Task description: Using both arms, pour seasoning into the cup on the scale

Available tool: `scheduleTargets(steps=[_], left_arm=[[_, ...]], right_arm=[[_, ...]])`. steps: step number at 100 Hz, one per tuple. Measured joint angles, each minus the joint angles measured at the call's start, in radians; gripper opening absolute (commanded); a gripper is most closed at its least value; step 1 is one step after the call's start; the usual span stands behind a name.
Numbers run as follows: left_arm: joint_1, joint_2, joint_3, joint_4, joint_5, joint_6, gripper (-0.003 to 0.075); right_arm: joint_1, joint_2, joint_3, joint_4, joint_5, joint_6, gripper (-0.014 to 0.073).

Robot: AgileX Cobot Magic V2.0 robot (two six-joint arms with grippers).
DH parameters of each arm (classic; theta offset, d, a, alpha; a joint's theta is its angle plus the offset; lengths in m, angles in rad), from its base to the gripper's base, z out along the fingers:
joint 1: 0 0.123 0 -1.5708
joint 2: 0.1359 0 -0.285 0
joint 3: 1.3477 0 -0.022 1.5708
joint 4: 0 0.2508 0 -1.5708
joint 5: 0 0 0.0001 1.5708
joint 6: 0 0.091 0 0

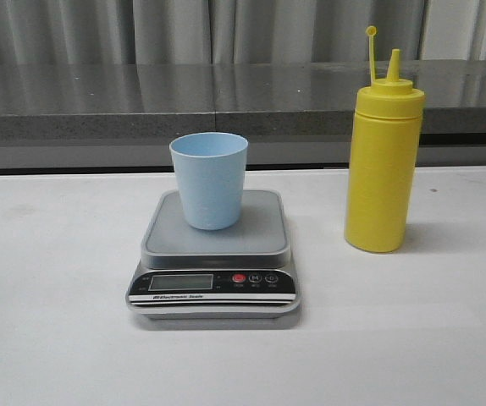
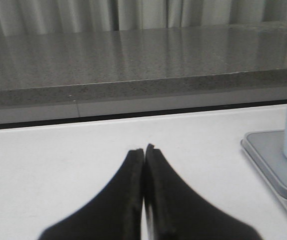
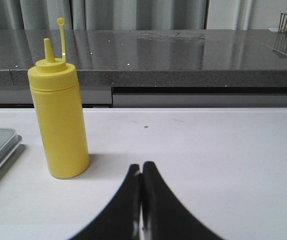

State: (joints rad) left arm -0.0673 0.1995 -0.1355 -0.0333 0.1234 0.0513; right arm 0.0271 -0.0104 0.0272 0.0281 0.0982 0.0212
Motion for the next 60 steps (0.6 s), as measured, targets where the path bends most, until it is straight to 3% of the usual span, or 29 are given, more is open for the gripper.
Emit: scheduleTargets(steps=[22, 60], left_arm=[[0.068, -0.128, 0.135, 0.043, -0.04, -0.087, -0.002], [0.074, -0.205, 0.137, 0.048, -0.014, -0.098, -0.002]], right_arm=[[0.0, 0.0, 0.0, 0.0, 0.0, 0.001, -0.0068], [0.0, 0.0, 0.0, 0.0, 0.002, 0.001, -0.0068]])
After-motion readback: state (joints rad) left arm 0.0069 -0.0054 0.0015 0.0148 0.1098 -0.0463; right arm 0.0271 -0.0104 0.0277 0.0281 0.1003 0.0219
